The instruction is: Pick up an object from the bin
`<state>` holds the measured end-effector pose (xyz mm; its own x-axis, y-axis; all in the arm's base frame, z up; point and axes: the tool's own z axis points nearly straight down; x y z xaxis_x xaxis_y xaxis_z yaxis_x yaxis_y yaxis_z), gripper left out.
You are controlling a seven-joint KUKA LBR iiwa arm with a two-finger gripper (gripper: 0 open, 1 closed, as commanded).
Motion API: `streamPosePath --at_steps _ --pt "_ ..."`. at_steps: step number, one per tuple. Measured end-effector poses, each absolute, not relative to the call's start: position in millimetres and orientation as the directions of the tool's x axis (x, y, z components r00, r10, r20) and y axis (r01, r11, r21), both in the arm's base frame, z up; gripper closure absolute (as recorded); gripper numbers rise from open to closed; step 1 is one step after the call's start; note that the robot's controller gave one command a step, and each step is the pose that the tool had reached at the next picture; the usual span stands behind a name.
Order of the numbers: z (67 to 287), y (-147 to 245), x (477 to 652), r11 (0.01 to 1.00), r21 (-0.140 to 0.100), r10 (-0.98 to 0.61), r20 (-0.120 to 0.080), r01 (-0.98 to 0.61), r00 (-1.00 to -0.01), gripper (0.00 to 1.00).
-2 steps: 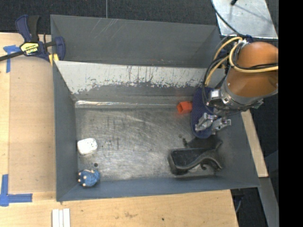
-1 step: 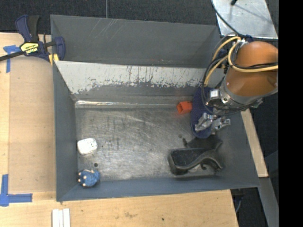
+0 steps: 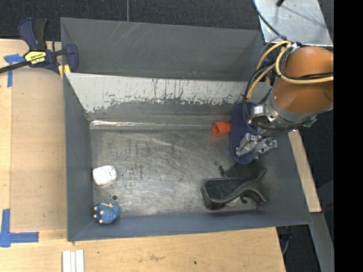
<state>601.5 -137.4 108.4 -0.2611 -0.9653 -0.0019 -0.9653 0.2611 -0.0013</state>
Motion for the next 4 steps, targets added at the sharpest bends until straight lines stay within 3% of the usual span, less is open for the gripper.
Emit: streamPosePath --at_steps 1,2,3,4 --pt "106.8 -134.1 596.5 0.270 -0.002 -0.963 -0.002 -0.963 -0.270 1.00" --pt "134.1 -137.9 597.3 0.272 -0.005 -0.962 -0.002 -0.962 -0.272 1.00" --pt "90.4 -133.2 539.3 -0.004 -0.025 -1.000 0.000 -1.000 0.004 1.00" --pt "117.8 -117.3 524.6 0.034 -0.010 -0.999 -0.001 -0.999 -0.034 1.00"
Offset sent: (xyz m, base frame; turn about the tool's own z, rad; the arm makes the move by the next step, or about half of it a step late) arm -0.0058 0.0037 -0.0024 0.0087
